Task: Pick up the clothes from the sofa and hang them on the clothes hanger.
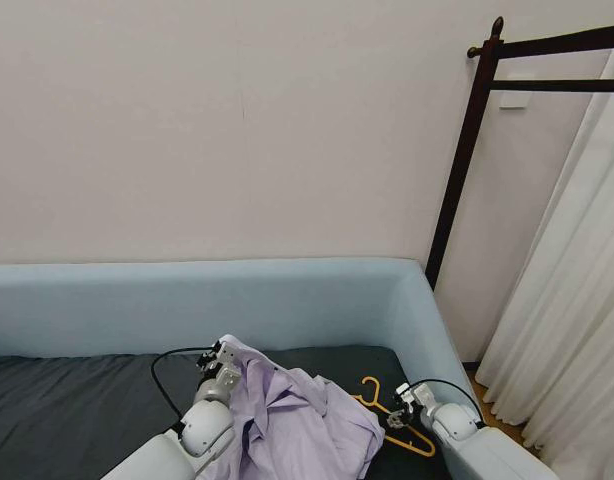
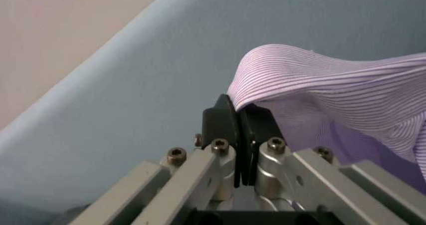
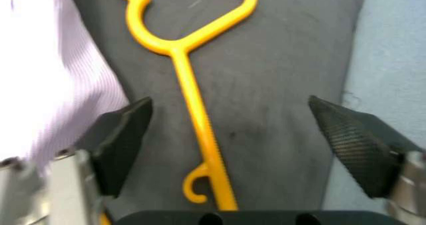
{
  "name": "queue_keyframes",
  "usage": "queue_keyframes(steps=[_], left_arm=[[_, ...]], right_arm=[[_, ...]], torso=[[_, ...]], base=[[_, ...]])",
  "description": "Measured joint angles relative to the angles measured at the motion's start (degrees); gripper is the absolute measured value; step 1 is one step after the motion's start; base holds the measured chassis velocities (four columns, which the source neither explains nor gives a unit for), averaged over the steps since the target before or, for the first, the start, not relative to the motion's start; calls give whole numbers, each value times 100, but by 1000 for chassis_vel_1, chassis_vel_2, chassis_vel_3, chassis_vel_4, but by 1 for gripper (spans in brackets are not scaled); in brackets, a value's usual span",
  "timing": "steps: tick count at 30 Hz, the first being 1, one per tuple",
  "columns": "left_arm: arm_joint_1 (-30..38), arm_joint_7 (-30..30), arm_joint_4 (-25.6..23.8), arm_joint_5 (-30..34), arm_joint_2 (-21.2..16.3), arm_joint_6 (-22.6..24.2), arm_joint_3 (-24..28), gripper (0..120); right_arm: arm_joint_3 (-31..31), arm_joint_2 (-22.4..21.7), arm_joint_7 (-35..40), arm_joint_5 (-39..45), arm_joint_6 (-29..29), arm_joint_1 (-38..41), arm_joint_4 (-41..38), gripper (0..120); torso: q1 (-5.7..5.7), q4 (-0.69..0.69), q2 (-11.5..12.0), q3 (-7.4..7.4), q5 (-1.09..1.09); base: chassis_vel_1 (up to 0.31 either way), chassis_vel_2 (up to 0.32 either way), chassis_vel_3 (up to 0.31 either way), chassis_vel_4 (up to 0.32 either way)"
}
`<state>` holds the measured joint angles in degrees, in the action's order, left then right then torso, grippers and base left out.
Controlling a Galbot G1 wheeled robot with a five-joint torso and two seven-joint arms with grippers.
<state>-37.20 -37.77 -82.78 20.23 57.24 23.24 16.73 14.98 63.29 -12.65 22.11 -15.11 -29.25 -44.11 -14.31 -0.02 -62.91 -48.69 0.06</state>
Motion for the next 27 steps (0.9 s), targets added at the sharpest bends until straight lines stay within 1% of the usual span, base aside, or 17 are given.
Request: queue_keyframes(steps=[3, 4, 5, 8, 9, 10, 12, 13, 16, 17, 18, 21, 27], left_arm=[[0, 0, 5, -4, 28, -4, 1, 0], [0, 0, 5, -5, 30, -5, 1, 0], [0, 0, 5, -5, 30, -5, 1, 0], [-16, 4, 3, -10, 30, -18, -6, 0], [-16, 4, 3, -10, 30, -18, -6, 0], [-23, 9, 3, -15, 28, -22, -20, 0], [-40, 17, 3, -29, 23, -35, -57, 0], [-40, 17, 3, -29, 23, -35, -57, 0], [-55, 18, -7, -37, 26, -37, -66, 0], [-55, 18, -10, -38, 30, -36, -67, 0], [-55, 18, -10, -38, 30, -36, -67, 0], [-55, 20, -12, -38, 40, -37, -67, 0], [-67, 43, -19, -36, 24, -37, -68, 0]], right_arm=[[-57, 87, -141, -47, 2, 31, 218, 70], [-88, 111, -190, -69, 4, 33, 287, 67], [-88, 111, -190, -69, 4, 33, 287, 67], [-209, 187, -334, -154, 29, 34, 501, 52], [-209, 187, -334, -154, 29, 34, 501, 52], [-242, 206, -367, -164, 34, 33, 551, 49], [-349, 266, -478, -170, 40, 32, 687, 37], [-349, 266, -478, -170, 40, 32, 687, 37], [-429, 316, -587, -166, 41, 46, 801, 22], [-439, 320, -622, -167, 34, 50, 819, 19], [-439, 320, -622, -167, 34, 50, 819, 19], [-471, 326, -743, -190, -3, 52, 858, 5], [-600, 354, -804, -170, -63, 20, 889, 5]], torso=[[0, 0, 0, 0, 0], [0, 0, 0, 0, 0], [0, 0, 0, 0, 0], [0, -1, 0, 0, 0], [0, -1, 0, 0, 0], [0, 0, 0, 0, 0], [0, 1, 0, 0, 0], [0, 1, 0, 0, 0], [0, 1, 0, 0, 0], [0, 1, 0, 0, 0], [0, 1, 0, 0, 0], [0, 0, 0, 1, 0], [0, 0, -1, 1, -1]], base=[[0, 0, 0, 0], [0, 0, 0, 0], [0, 0, 0, 0], [0, 0, 0, 0], [0, 0, 0, 0], [0, 0, 0, 0], [0, 0, 0, 0], [0, 0, 0, 0], [0, 0, 0, 0], [0, 0, 0, 0], [0, 0, 0, 0], [0, 0, 0, 0], [0, 0, 0, 0]])
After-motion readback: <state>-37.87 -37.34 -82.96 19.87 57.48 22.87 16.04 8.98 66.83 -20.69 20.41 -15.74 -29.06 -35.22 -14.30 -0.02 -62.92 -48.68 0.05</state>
